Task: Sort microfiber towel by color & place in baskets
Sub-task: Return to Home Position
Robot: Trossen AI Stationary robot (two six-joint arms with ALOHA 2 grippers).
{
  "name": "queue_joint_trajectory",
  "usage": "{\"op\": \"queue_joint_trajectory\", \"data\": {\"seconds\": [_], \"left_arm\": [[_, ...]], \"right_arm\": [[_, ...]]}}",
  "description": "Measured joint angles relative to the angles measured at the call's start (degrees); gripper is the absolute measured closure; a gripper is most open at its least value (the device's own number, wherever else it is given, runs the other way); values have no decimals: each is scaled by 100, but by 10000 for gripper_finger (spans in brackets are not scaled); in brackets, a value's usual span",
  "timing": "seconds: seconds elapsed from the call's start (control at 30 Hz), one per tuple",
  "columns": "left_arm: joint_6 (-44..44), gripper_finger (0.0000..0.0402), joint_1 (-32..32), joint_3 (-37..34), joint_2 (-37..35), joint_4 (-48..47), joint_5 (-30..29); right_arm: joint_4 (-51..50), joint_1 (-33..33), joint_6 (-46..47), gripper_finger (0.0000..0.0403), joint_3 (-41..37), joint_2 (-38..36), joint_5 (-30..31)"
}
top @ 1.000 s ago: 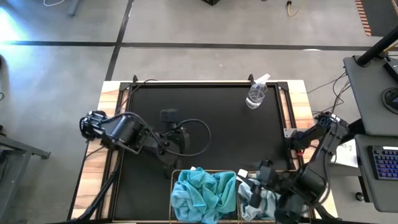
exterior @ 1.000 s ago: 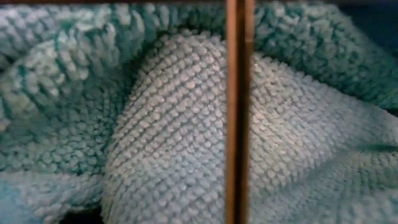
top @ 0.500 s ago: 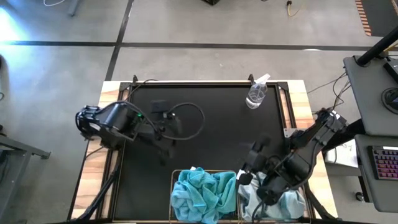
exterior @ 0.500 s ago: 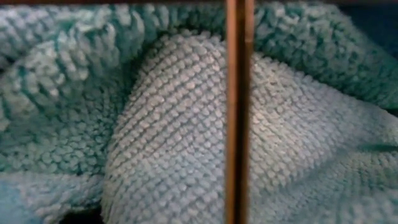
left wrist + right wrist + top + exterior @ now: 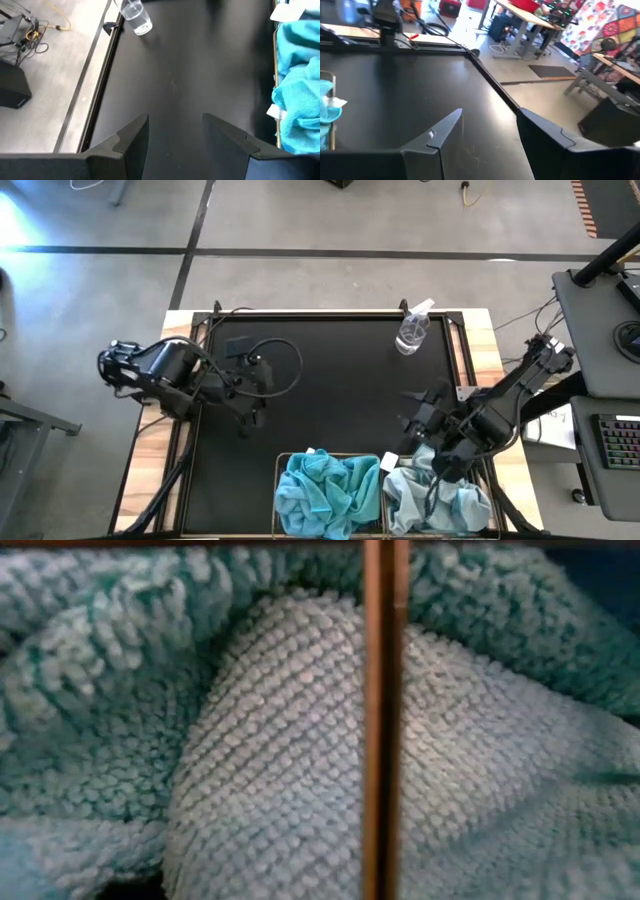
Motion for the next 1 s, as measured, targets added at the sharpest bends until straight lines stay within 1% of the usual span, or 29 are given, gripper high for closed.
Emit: {"op": "queue_joint_trajectory", "data": {"seconds": [0.1,0.2,0.27,0.33,0.4,0.43,0.53,0.63,0.73,0.83,1.0], "left_arm": [[138,233,0,-1087,-660,738,5],[334,233,0,-2211,-1475,1692,63],[505,233,2,-2953,-2038,2376,236],[733,233,7,-3662,-2564,3055,502],[1003,233,7,-4305,-3049,3794,835],[1143,233,7,-4599,-3276,4158,1008],[1578,233,7,-5317,-3820,5010,1422],[1721,233,7,-5860,-4258,5327,1463],[1732,233,8,-6290,-4638,5638,1463],[1771,233,7,-6694,-4940,5869,1524],[1938,233,9,-7320,-5290,6259,1828]], "right_arm": [[1137,-45,-784,223,-696,-438,-210],[2648,-180,-1948,223,-1402,-886,-738],[3814,-336,-2833,223,-1872,-1160,-1410],[4909,-553,-3657,223,-2309,-1409,-2249],[5729,-794,-4201,223,-2668,-1643,-2964],[5977,-915,-4354,223,-2806,-1755,-3166],[6156,-1278,-4373,223,-3110,-2064,-3301],[6134,-1648,-3983,223,-3395,-2307,-3356],[6117,-1984,-3684,223,-3654,-2435,-3930],[6175,-2272,-3655,223,-3887,-2449,-4490],[6206,-2703,-3747,223,-4152,-2410,-4884]]}}
